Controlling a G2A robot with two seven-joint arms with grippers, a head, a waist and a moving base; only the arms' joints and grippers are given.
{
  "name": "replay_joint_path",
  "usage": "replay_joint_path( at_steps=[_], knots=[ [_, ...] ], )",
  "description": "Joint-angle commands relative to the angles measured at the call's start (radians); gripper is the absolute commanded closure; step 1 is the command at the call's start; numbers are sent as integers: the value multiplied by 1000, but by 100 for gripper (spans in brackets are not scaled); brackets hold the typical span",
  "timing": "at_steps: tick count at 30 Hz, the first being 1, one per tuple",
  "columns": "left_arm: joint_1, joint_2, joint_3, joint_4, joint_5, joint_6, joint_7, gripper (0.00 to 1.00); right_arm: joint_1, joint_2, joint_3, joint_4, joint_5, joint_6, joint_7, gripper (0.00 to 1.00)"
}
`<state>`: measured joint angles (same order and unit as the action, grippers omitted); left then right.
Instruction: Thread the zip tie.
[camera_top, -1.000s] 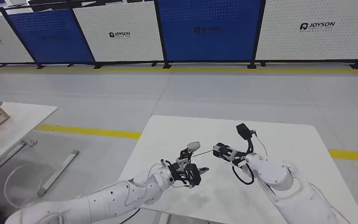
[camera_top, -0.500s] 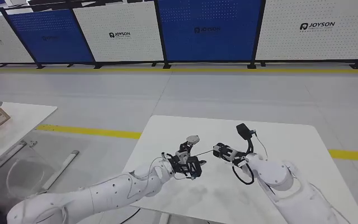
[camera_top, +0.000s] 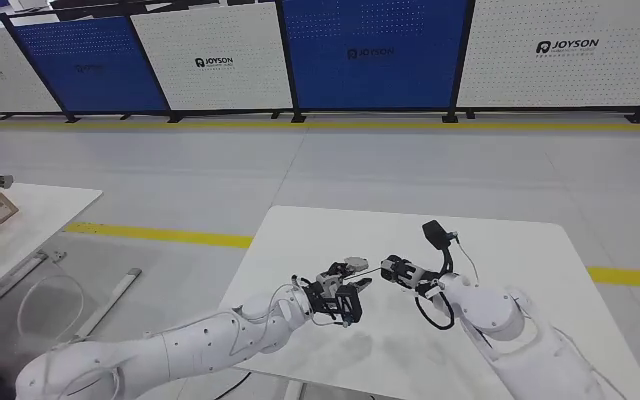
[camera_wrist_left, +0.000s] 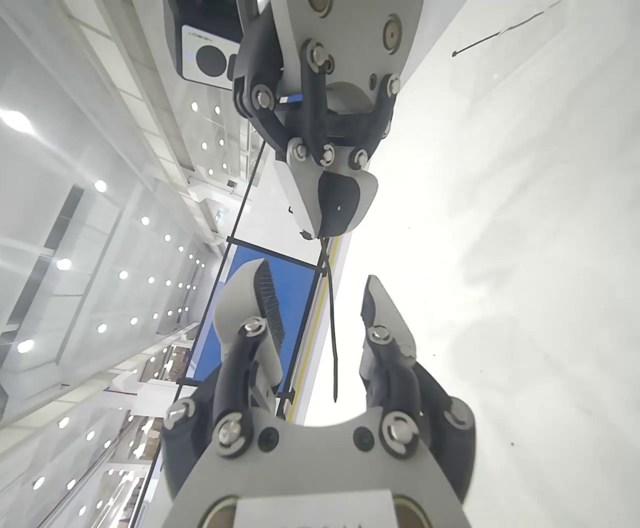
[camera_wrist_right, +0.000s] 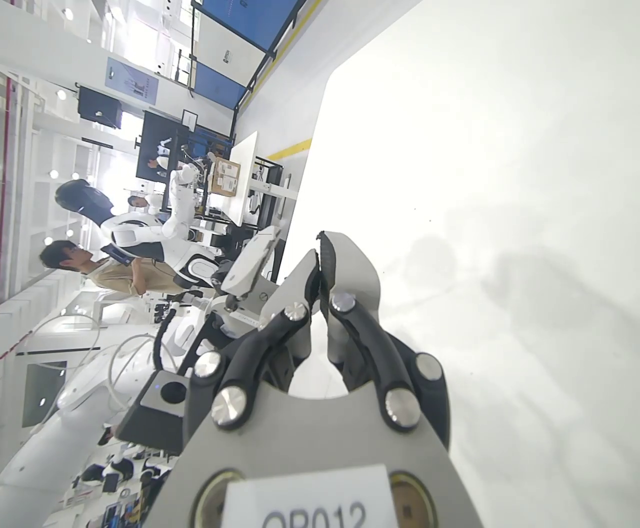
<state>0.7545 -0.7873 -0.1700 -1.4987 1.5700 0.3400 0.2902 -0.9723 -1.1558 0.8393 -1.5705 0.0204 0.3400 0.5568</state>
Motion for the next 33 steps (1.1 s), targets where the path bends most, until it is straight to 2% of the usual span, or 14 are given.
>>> replay_joint_path(
  at_steps=[1, 4, 5, 7, 16, 17, 18, 24, 27, 28, 30, 33],
  knots=[
    [1, 0, 0, 0, 0, 0, 1, 83, 0, 0, 0, 0, 0, 0, 0, 100],
    [3, -1, 0, 2, 0, 0, 6, 89, 0, 0, 0, 0, 0, 0, 0, 100],
    [4, -2, 0, 3, 0, 0, 7, 95, 0, 0, 0, 0, 0, 0, 0, 100],
    [5, -3, 0, 4, 0, 0, 9, 100, 0, 0, 0, 0, 0, 0, 0, 100],
    [8, -5, 0, 8, 0, 0, 12, 100, 0, 0, 0, 0, 0, 0, 0, 100],
    [8, -6, 0, 9, 0, 0, 11, 100, 0, 0, 0, 0, 0, 0, 0, 73],
    [8, -6, 0, 9, 0, 0, 11, 100, -8, 0, 3, 0, -1, -5, -13, 0],
    [23, -3, 0, -11, 0, -7, -6, 100, -39, 4, 37, -20, -21, -23, -27, 0],
    [24, 4, 0, -50, 0, -76, -31, 100, -60, 10, 55, -37, -60, -39, -37, 0],
    [23, 10, 0, -71, 0, -115, -42, 100, -71, 13, 64, -46, -77, -56, -39, 0],
    [14, 22, -5, -94, 0, -142, -63, 100, -90, 19, 79, -57, -100, -80, -42, 0],
    [12, 48, -59, -124, -87, -218, -49, 100, -121, 25, 101, -77, -122, -109, -50, 0]
  ],
)
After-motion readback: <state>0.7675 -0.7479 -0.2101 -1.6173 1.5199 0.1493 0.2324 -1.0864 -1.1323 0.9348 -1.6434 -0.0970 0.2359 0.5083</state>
